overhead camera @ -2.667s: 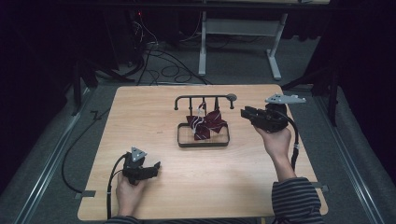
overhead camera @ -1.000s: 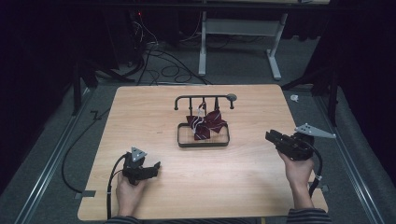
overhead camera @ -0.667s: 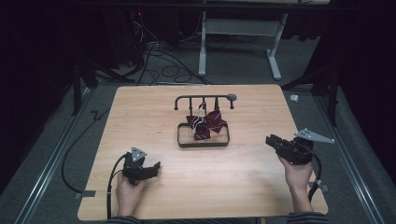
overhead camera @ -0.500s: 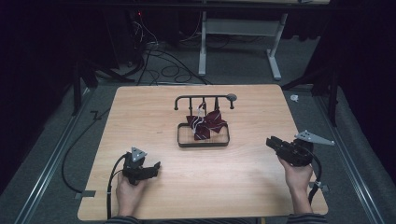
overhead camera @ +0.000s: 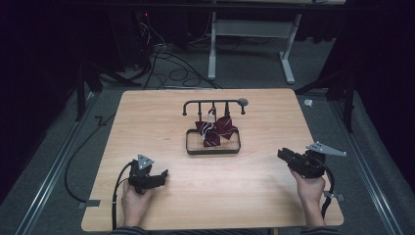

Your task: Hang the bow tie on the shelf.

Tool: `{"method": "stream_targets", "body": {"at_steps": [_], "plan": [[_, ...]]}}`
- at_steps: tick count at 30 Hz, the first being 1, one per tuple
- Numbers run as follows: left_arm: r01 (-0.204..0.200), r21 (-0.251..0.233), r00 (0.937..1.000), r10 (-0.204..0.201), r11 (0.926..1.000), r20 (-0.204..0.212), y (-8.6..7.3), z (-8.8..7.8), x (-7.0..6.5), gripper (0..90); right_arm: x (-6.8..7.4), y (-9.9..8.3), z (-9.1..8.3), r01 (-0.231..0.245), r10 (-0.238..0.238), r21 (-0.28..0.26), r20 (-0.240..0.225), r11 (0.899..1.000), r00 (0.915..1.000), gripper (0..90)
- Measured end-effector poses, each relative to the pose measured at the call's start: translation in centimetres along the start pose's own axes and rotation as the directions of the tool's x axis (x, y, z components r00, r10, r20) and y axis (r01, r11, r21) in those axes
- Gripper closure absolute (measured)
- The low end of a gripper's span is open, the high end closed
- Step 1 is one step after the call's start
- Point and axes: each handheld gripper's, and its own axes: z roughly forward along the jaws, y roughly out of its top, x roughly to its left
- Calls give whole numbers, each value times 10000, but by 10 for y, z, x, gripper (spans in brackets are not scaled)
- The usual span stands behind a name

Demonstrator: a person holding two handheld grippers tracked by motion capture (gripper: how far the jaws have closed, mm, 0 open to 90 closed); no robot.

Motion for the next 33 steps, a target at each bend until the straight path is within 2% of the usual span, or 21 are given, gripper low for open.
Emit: {"method": "stream_targets", "body": {"at_steps": [10, 25, 33], "plan": [[10, 14, 10000, -10, 10000, 9, 0, 0, 0, 201, 3, -7, 11, -11, 12, 285, -55, 9996, 10000, 715], [15, 9, 10000, -15, 10000, 8, 0, 0, 0, 200, 19, -16, 35, 520, -510, 917, -131, 9944, 9986, 700], [15, 9, 10000, -15, 10000, 7, 0, 0, 0, 200, 22, -18, 44, 695, -693, 1157, -63, 9908, 9976, 686]]}}
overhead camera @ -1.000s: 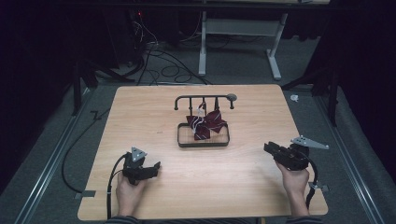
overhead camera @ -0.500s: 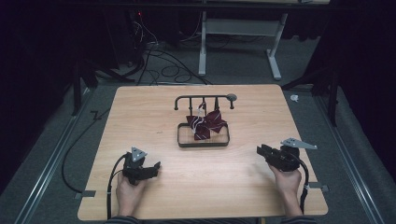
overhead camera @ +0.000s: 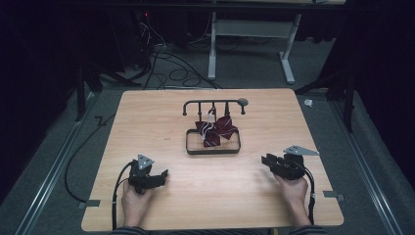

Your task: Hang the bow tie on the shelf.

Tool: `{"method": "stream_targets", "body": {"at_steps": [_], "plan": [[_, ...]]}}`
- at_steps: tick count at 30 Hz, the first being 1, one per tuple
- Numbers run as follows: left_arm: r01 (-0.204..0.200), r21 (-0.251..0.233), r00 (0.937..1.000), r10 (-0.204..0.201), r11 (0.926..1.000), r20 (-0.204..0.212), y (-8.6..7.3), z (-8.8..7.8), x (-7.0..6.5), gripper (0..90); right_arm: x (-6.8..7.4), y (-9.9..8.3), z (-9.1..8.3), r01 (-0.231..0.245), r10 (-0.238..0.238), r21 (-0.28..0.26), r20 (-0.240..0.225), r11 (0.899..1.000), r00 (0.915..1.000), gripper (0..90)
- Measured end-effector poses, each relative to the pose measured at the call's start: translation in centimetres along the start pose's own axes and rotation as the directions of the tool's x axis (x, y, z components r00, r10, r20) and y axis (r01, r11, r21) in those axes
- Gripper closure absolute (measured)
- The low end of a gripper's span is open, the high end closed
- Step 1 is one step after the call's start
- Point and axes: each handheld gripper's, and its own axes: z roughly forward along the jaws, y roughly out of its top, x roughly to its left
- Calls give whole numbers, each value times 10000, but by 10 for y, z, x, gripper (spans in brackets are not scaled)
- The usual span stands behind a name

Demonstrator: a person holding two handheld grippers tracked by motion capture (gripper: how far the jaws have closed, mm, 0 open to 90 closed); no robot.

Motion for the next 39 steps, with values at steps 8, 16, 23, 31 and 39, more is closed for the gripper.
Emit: {"method": "stream_targets", "body": {"at_steps": [8, 16, 23, 31, 39], "plan": [[-4, 3, 10000, 4, 10000, 0, 0, 0, 0, 200, 4, -5, 13, 390, -404, 431, 316, 9983, 9987, 656], [-4, 3, 10000, 4, 10000, 2, 0, 0, 0, 201, 5, -8, 20, 548, -583, 675, 513, 9962, 9970, 648], [-1, 4, 10000, 1, 10000, 3, 0, 0, 0, 200, 6, -11, 26, 627, -680, 802, 658, 9948, 9955, 633], [-4, 4, 10000, 4, 10000, 2, 0, 0, 0, 200, 8, -14, 32, 807, -894, 1018, 842, 9915, 9924, 596], [-2, 1, 10000, 2, 10000, 2, 0, 0, 0, 200, 11, -15, 35, 1002, -1115, 1106, 1007, 9888, 9887, 545]]}}
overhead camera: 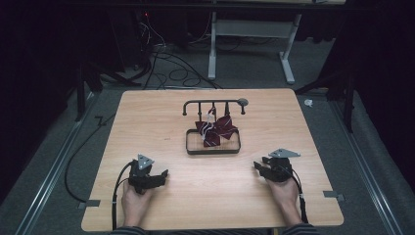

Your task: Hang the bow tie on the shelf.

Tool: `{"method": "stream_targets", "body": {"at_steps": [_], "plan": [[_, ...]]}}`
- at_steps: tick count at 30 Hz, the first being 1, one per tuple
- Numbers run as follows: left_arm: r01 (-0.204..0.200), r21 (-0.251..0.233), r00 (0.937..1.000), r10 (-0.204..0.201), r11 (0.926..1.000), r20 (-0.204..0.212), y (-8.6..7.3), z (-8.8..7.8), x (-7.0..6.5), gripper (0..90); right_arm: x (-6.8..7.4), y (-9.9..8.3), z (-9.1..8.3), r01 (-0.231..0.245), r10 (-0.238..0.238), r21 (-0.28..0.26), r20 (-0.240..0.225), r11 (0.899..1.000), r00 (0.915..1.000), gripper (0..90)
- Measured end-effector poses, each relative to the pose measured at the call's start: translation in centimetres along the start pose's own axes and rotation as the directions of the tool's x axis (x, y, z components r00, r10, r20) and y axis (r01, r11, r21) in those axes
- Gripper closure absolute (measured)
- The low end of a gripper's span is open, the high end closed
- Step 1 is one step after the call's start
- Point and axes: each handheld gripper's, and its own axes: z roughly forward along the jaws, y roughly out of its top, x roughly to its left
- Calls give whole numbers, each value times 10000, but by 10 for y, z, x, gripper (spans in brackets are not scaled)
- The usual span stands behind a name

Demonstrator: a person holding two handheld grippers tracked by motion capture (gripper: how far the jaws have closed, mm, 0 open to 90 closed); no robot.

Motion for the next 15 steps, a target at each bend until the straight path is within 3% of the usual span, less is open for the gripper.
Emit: {"method": "stream_targets", "body": {"at_steps": [7, 11, 15], "plan": [[-2, 1, 10000, 2, 10000, -1, 0, 0, 0, 201, 2, 1, 1, 211, -212, 93, 70, 9997, 9998, 450], [-3, 0, 10000, 3, 10000, -2, 0, 0, 0, 200, 3, 1, 2, 142, -146, 149, 298, 9998, 9994, 371], [-3, 2, 10000, 3, 10000, 0, 0, 0, 0, 200, 7, 1, 3, 479, -497, 295, 636, 9984, 9967, 332]]}}
